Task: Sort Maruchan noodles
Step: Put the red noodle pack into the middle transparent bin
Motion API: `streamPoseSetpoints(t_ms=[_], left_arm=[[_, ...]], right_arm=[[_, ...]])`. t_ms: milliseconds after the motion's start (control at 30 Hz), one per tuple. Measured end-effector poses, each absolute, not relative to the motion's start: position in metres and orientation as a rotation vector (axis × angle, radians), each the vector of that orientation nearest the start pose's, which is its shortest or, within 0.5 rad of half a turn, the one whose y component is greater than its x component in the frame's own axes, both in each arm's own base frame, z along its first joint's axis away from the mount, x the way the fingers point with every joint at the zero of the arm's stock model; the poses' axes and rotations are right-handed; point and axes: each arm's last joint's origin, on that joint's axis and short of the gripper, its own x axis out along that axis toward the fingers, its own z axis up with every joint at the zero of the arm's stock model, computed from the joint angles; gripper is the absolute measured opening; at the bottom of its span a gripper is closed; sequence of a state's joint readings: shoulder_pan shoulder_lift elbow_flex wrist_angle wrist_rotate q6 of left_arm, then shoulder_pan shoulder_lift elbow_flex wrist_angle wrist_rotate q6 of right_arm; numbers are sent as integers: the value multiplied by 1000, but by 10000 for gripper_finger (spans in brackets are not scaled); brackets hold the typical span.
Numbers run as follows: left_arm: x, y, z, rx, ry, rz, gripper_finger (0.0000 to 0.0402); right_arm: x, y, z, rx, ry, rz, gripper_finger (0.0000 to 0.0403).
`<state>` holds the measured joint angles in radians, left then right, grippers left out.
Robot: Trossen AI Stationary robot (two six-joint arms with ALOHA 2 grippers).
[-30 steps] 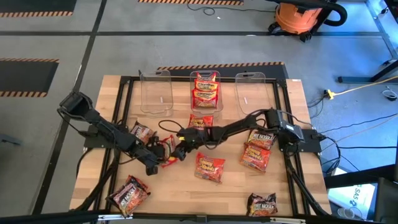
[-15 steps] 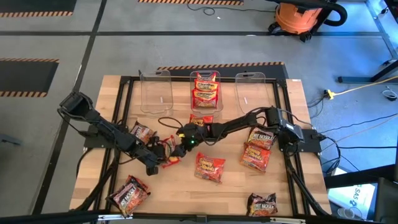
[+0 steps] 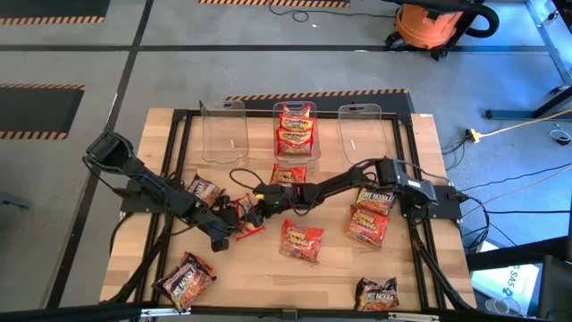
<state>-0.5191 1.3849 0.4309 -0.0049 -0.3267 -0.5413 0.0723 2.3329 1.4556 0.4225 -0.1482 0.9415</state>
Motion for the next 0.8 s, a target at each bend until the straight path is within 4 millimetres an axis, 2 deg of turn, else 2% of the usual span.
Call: streamPoseSetpoints(t_ms=[200, 333, 500, 800], left_arm=[[195, -101, 124, -109, 871, 69, 105], [196, -103, 135, -109, 896, 52, 105], [189, -104, 156, -117, 915, 10, 105], [166, -101, 193, -206, 787, -33, 105]], right_arm=[[490, 39, 101, 884, 526, 0, 90], [489, 39, 102, 819, 529, 15, 25], [487, 39, 116, 714, 527, 41, 19], [468, 36, 183, 454, 541, 68, 30]])
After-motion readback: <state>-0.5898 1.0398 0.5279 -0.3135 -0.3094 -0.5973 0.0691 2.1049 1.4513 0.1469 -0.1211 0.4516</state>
